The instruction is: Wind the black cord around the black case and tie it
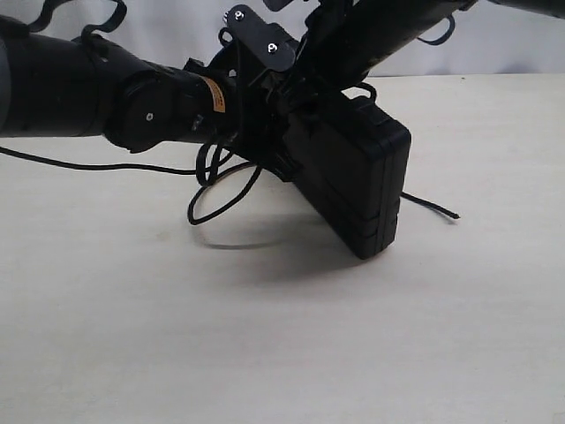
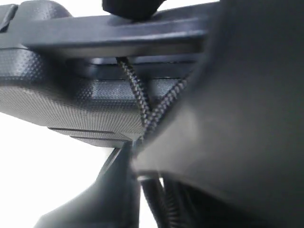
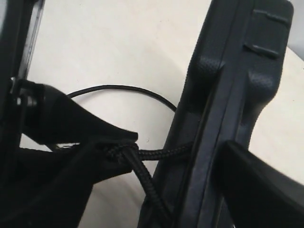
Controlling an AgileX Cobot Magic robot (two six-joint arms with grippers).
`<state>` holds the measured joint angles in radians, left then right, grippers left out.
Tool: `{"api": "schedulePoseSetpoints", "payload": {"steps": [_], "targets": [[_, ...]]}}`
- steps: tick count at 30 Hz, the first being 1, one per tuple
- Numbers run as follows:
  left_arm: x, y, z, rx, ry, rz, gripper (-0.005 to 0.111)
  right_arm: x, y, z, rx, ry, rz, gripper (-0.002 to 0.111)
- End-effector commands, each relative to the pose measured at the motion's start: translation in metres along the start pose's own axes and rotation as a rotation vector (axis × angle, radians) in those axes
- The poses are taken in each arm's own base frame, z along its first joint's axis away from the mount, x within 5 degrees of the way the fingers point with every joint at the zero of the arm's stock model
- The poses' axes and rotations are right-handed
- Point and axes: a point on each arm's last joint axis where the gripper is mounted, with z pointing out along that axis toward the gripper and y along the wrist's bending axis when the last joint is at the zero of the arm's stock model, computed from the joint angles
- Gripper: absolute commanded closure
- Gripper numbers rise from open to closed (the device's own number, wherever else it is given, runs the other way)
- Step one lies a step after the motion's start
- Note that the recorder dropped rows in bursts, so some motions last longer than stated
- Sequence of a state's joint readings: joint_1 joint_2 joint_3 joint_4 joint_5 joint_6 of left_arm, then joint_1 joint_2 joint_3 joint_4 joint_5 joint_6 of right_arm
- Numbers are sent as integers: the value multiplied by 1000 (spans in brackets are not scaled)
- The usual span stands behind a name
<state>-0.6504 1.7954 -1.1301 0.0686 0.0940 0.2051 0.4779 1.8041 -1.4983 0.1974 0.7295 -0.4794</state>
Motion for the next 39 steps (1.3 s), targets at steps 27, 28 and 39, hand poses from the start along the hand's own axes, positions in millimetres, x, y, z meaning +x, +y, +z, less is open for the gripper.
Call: {"api": "schedulePoseSetpoints", "payload": {"steps": [27,28,39], "targets": [[3,-1,4,4,8,5,107,12,9,-51,40,81,-19,31],[2,-1,4,3,6,5,107,11,9,-54,38,74,-16,31],[2,-1,4,1,-4,3,107,24,-66,-107,569,-33,242,31]]}}
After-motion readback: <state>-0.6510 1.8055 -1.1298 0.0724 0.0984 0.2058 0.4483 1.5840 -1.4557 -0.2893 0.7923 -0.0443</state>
